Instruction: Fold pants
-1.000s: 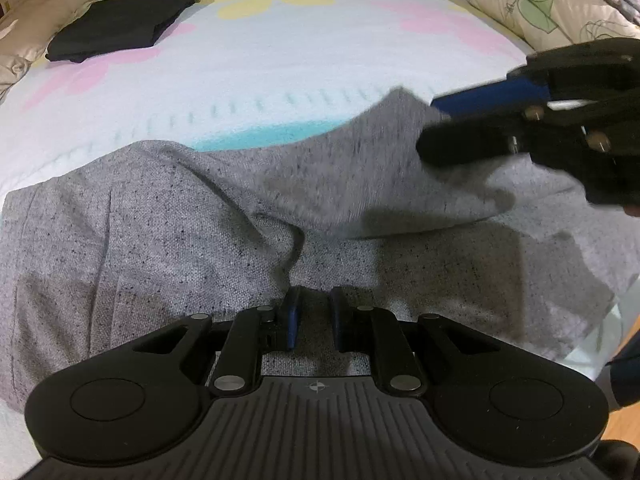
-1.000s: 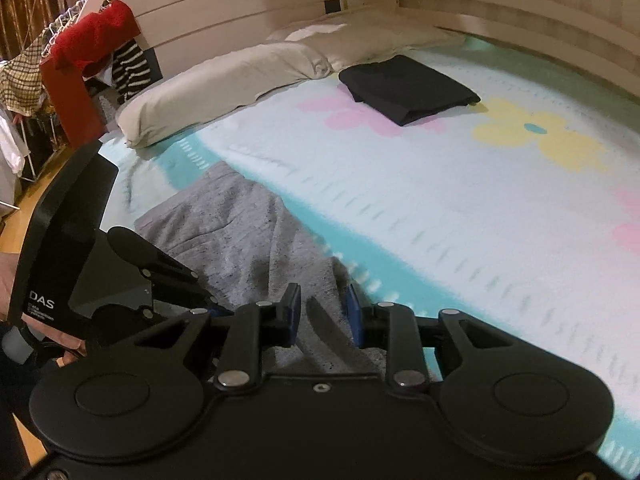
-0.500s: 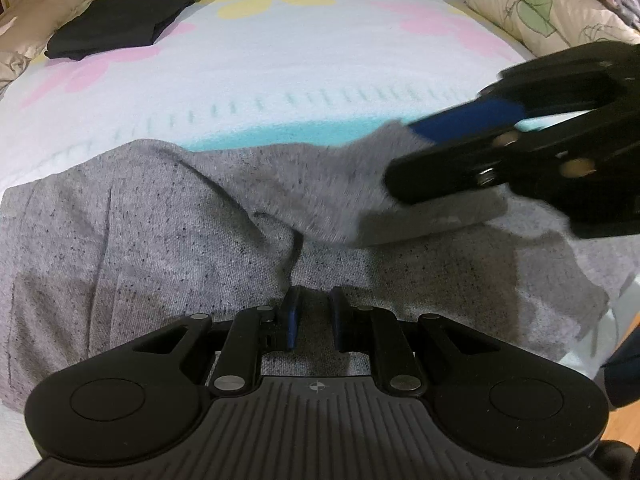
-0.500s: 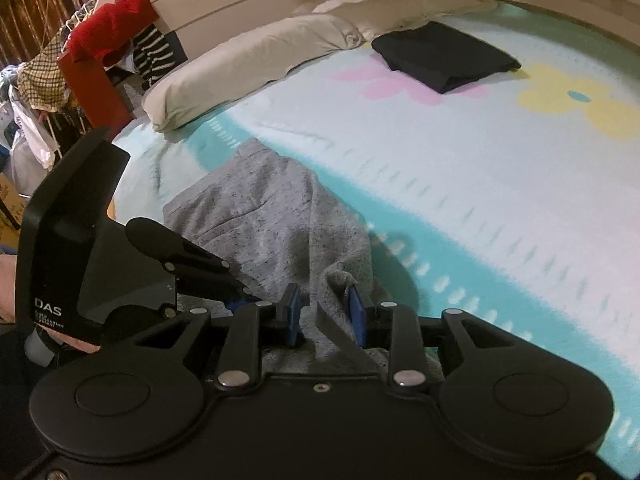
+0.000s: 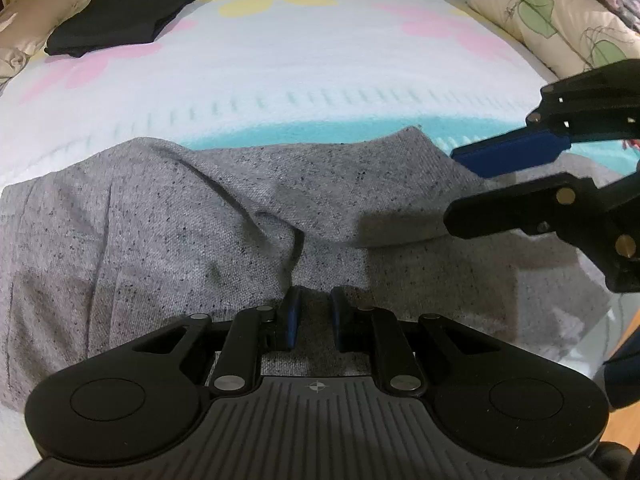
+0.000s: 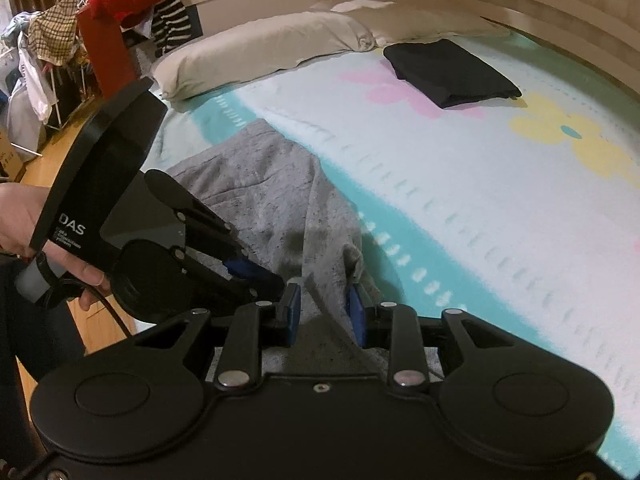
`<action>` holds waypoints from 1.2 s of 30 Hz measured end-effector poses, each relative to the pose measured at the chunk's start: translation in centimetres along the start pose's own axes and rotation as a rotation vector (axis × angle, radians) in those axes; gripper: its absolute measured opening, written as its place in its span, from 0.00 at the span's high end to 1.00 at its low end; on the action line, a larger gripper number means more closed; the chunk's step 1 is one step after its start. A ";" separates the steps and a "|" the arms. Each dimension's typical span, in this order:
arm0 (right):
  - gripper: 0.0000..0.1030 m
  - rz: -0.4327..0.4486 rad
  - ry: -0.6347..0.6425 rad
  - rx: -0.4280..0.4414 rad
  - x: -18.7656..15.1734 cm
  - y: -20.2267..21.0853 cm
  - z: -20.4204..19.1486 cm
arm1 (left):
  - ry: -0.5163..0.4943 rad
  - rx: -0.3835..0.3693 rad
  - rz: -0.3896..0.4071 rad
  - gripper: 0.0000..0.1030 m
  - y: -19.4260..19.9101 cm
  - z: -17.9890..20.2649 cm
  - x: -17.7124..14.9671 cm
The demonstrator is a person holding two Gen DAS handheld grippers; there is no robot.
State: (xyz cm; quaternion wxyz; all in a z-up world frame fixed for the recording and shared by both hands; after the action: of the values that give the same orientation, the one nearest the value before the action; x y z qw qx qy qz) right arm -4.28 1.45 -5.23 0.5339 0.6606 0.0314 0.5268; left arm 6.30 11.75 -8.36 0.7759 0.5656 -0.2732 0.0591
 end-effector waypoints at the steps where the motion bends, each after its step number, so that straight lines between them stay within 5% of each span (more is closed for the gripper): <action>1: 0.62 -0.001 0.001 0.000 0.0 0.0 0.0 | 0.000 0.000 0.000 0.85 0.0 0.0 0.0; 16: 0.63 -0.016 -0.076 0.053 1.4 -3.3 0.5 | -0.003 -0.004 0.002 0.85 0.0 -0.1 0.0; 18: 0.94 -0.022 -0.077 0.011 1.2 -3.5 0.6 | -0.002 -0.005 0.001 0.85 0.0 -0.2 0.0; 23: 0.94 0.041 -0.052 -0.337 2.4 -3.5 2.2 | -0.020 0.010 -0.007 0.84 0.0 0.1 0.2; 27: 0.95 0.020 -0.191 -0.338 3.7 -5.1 5.7 | -0.034 0.012 -0.012 0.84 0.0 0.5 0.1; 36: 0.95 -0.108 -0.241 -0.408 2.7 -12.7 7.6 | -0.071 -0.003 -0.022 0.83 0.6 0.8 -0.5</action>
State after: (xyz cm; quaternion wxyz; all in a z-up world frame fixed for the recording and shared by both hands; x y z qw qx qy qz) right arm 9.07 3.38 -11.84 0.6837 0.5946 -0.1043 0.4100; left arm 5.35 11.30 -7.97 0.7671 0.5692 -0.2944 0.0303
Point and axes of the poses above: each gripper's, at about its wrist camera, not at the fingertips, and y roughly against the way its jaws point, z to its right, x to its top, the point moved 3 cm from there along -y, roughly the way its jaws point, and after that the axes turned 7 degrees about -x, right-handed, at the moved point
